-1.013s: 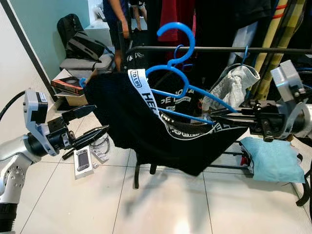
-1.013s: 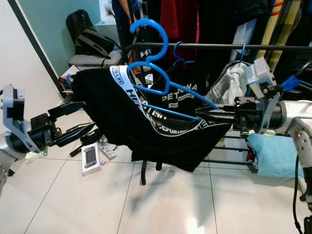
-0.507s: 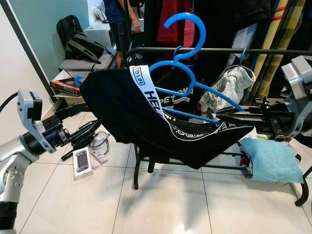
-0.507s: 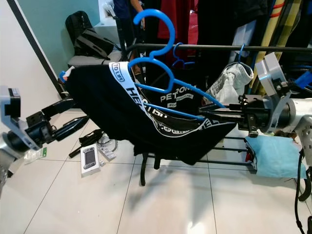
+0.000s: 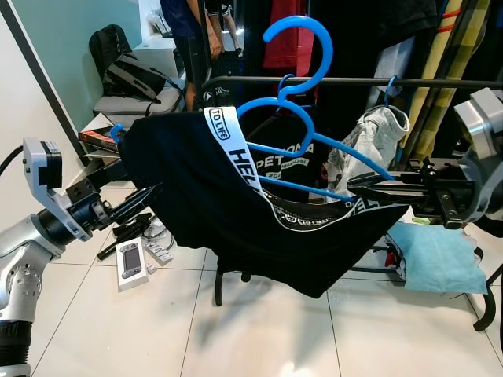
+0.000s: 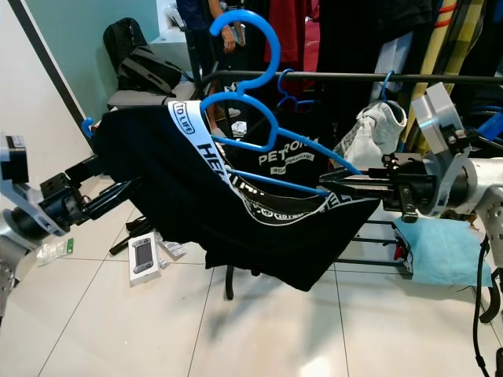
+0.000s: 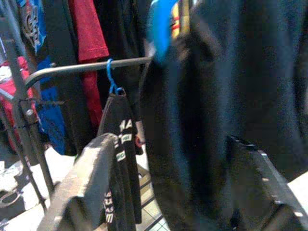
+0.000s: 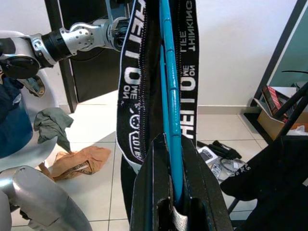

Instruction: Hang hanger

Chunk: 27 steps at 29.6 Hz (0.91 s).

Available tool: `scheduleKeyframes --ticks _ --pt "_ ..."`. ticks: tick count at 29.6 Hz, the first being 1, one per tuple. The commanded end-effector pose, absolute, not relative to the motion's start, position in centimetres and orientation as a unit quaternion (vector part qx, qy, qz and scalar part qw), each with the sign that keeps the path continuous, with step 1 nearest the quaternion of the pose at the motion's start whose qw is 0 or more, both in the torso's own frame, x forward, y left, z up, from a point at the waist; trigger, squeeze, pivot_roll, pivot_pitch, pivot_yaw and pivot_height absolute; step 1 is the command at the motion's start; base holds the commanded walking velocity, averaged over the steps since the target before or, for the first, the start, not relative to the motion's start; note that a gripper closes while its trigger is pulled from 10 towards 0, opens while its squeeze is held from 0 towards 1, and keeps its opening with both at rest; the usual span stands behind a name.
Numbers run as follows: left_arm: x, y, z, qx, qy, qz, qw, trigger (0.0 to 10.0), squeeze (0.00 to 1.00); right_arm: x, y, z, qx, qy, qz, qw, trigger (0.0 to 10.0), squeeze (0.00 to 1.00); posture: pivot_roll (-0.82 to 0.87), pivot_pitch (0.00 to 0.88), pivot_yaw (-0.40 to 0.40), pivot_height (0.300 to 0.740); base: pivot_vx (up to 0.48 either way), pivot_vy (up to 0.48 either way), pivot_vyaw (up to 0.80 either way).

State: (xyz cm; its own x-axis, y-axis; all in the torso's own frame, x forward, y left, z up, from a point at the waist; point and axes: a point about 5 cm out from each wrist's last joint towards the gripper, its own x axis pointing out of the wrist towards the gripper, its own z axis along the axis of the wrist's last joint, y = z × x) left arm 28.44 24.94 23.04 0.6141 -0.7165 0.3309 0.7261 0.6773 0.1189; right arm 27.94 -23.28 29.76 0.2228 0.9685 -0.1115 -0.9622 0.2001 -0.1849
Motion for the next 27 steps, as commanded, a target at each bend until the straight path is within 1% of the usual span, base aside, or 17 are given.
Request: scheduleKeyframes --ticks 1,2,5,16,23,24,26,27 --pt "28.2 24.6 23.2 -0.018 -0.183 -0.418 0.89 0.0 0.0 27.8 -22.7 30.3 -0.112 -0.027 0.634 0.765 0.0 0.0 -0.09 0.0 0.034 0.74 0.0 0.0 0.0" --pt "27.7 24.1 23.3 -0.024 -0.183 -0.441 0.878 0.0 0.0 28.0 -22.4 30.2 -0.109 -0.026 0.636 0.763 0.0 0.0 -0.09 0.0 0.033 0.74 0.0 0.0 0.0" --pt "27.5 23.8 23.4 -0.029 -0.186 -0.452 0.872 0.0 0.0 28.0 -22.2 30.2 -0.108 -0.025 0.638 0.762 0.0 0.0 -0.09 0.0 0.032 0.74 0.0 0.0 0.0" --pt "28.1 23.7 23.8 -0.032 -0.203 -0.434 0.877 0.0 0.0 28.2 -22.4 30.1 -0.114 -0.019 0.631 0.767 0.0 0.0 -0.1 0.0 0.032 0.74 0.0 0.0 0.0" --pt "28.8 24.6 24.1 -0.022 -0.208 -0.395 0.894 0.0 0.0 28.2 -23.0 29.7 -0.123 -0.008 0.613 0.781 0.0 0.0 -0.11 0.0 0.031 0.74 0.0 0.0 0.0" --pt "28.9 24.9 24.2 -0.019 -0.208 -0.386 0.898 0.0 0.0 28.3 -23.2 29.6 -0.126 -0.005 0.607 0.785 0.0 0.0 -0.11 0.0 0.032 0.74 0.0 0.0 0.0" --pt "29.4 26.4 24.9 -0.011 -0.218 -0.337 0.916 0.0 0.0 28.5 -24.3 29.2 -0.145 0.016 0.582 0.8 0.0 0.0 -0.11 0.0 0.03 0.74 0.0 0.0 0.0" --pt "29.4 26.4 24.9 -0.011 -0.218 -0.337 0.916 0.0 0.0 28.5 -24.3 29.2 -0.145 0.016 0.582 0.8 0.0 0.0 -0.11 0.0 0.03 0.74 0.0 0.0 0.0"
